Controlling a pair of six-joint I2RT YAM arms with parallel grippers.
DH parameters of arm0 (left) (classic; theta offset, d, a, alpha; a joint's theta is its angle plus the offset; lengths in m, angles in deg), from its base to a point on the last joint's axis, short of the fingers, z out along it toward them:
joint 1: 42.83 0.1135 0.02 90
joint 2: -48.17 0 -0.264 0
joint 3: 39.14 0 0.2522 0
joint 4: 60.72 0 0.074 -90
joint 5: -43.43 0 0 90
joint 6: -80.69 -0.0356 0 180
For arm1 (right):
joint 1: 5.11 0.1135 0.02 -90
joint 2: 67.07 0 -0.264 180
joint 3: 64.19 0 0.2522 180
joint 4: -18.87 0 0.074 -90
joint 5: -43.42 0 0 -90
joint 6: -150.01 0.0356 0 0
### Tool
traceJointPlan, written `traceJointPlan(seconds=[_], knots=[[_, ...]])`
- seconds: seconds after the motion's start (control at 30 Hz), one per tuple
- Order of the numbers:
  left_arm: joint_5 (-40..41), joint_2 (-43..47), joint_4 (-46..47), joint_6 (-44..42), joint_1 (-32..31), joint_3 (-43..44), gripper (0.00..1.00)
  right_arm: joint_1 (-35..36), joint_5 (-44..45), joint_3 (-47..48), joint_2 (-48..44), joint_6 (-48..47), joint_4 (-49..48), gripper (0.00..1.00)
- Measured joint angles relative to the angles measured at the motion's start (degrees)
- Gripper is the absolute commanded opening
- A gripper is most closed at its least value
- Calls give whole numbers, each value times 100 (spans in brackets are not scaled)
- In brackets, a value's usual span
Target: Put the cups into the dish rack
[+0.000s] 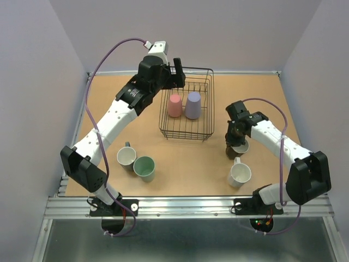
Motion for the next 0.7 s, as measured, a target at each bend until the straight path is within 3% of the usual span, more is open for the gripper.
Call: traceJointPlan(seconds=[0.13,0.23,0.47,0.57,0.7], knots=[[59,96,-66,-42,0,26,99,2,291,404,15,-57,372,0],[31,98,-66,-96,9,103,99,2,623,1303,68,-129,772,0],[-1095,96,166,76,507,291,98,-4,927,4507,776,-269,1086,0],[-2070,153,922,474,1049,68,98,-9,492,5453,1119,-337,804,0],[-3499,592,3040,1598,1786,-1340,98,-33,-575,5893,1366,-68,192,0]])
